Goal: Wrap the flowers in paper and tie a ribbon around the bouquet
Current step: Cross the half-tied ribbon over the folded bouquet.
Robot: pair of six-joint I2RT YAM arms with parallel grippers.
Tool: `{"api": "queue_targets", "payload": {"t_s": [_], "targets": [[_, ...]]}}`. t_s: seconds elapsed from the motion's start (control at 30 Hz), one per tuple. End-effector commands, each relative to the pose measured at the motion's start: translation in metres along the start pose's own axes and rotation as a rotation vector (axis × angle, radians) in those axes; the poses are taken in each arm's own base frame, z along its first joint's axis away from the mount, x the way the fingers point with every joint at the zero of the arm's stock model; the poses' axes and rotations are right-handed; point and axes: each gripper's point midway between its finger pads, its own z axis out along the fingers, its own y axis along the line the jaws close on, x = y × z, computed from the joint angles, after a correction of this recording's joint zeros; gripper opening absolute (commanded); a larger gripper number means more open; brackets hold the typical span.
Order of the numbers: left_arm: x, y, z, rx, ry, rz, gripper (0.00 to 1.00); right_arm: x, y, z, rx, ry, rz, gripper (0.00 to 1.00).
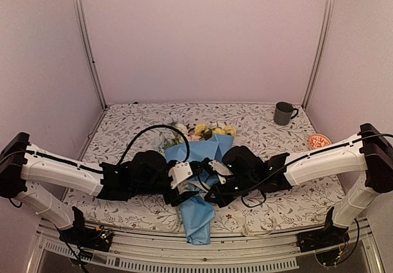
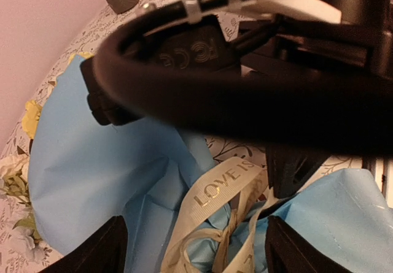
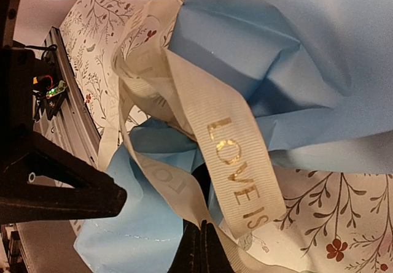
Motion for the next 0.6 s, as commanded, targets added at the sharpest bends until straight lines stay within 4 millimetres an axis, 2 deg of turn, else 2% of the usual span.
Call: {"api": "queue_targets", "payload": {"t_s": [0.0,0.13,0.27,0.33,0.43,0.57], "targets": [[0.007,-0.003,-0.002,0.069,0.008,0.023,0.81,-0.019,-0.002,0.003,-0.018,-0.032,0.071,0.00],[0.022,0.003,0.004,0.078,0.054,0.005,0.81,-0.028,-0.006,0.000,-0.025,-0.066,0.112,0.00],[0.028,0.006,0.010,0.086,0.066,-0.009,0.81,-0.031,-0.005,0.001,-0.037,-0.073,0.118,0.00],[0.029,0.013,0.015,0.053,0.074,-0.019,0.76,-0.030,-0.004,0.003,-0.043,-0.062,0.118,0.00],[0.028,0.015,0.020,0.045,0.072,-0.018,0.68,-0.028,-0.005,0.004,-0.046,-0.055,0.118,0.00],[0.036,0.016,0.026,0.033,0.094,-0.023,0.57,-0.027,-0.001,0.003,-0.066,-0.051,0.110,0.00]]}}
